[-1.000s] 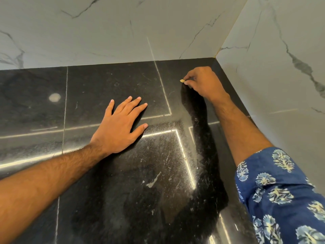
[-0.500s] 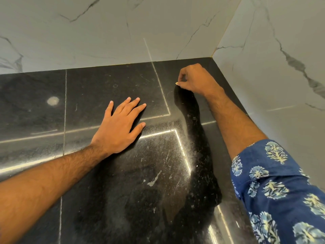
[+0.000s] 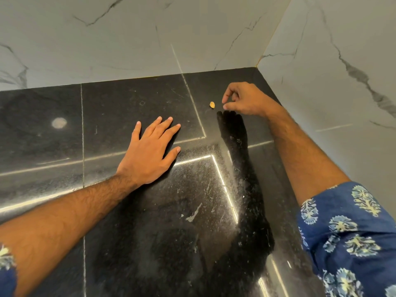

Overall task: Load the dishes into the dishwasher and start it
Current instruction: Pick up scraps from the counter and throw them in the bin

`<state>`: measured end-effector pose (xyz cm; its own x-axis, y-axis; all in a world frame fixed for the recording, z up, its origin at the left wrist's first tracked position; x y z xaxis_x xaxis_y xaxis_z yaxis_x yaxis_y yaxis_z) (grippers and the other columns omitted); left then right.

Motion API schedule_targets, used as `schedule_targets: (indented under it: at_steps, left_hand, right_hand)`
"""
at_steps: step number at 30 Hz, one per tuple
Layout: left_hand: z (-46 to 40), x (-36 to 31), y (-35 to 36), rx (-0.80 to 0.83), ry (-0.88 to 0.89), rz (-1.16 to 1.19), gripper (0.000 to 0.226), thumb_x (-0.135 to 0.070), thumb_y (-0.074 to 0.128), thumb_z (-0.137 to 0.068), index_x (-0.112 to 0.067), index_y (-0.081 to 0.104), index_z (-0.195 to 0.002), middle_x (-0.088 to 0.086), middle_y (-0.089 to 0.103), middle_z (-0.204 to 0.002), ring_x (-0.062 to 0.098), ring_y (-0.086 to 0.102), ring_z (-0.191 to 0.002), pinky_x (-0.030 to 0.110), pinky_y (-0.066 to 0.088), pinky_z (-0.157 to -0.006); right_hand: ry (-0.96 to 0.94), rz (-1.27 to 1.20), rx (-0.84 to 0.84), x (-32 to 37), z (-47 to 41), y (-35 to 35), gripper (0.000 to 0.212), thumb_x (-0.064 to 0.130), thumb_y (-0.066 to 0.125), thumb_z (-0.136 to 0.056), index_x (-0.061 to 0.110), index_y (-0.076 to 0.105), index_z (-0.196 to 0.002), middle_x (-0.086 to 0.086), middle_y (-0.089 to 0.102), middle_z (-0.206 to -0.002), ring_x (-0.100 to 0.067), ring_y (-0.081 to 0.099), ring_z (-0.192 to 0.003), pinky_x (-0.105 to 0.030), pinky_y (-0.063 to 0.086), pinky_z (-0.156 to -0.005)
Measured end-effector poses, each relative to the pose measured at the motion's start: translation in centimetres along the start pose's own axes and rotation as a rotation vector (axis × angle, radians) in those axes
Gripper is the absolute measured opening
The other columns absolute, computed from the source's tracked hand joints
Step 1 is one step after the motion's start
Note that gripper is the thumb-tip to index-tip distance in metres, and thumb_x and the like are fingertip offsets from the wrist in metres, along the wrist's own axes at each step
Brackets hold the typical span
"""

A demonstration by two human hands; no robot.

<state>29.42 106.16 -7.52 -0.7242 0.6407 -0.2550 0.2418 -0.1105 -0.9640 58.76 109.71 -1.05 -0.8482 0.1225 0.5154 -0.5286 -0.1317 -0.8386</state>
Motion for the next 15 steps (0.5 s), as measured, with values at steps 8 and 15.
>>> schedule_targets:
  at_steps: [8, 15]
  left_hand:
    - [0.0, 0.1, 0.2, -0.009, 0.006, 0.002, 0.066, -0.060, 0.021, -0.098, -0.032, 0.021, -0.158, -0.006, 0.018, -0.167, 0.016, 0.009, -0.155, 0.059, 0.004, -0.123]
    - [0.0, 0.2, 0.3, -0.007, 0.015, -0.011, 0.065, -0.059, 0.023, -0.099, -0.031, 0.021, -0.158, -0.005, 0.018, -0.166, 0.017, 0.010, -0.155, 0.061, 0.004, -0.122]
  right_hand:
    - [0.048, -0.029, -0.197, 1.7, -0.9, 2.6, 0.016, 0.032, 0.068, -0.092, 0.019, 0.062, -0.098, 0.007, 0.058, -0.081, -0.004, 0.056, -0.073, -0.022, 0.041, -0.064]
    - [0.076, 0.227, -0.032, 3.8, 0.7, 5.4, 0.023, 0.030, 0.047, -0.103, 0.008, 0.048, -0.106, -0.011, 0.062, -0.098, -0.028, 0.061, -0.085, -0.048, 0.052, -0.078]
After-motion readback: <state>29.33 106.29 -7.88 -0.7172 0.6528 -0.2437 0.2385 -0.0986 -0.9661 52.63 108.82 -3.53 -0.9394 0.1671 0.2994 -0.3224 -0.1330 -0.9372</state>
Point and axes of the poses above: each hand's wrist, its own z-axis away from the middle knuckle, its own y-axis out of the palm, x = y × z, the point moved 4 cm from there along -z, towards the middle knuckle
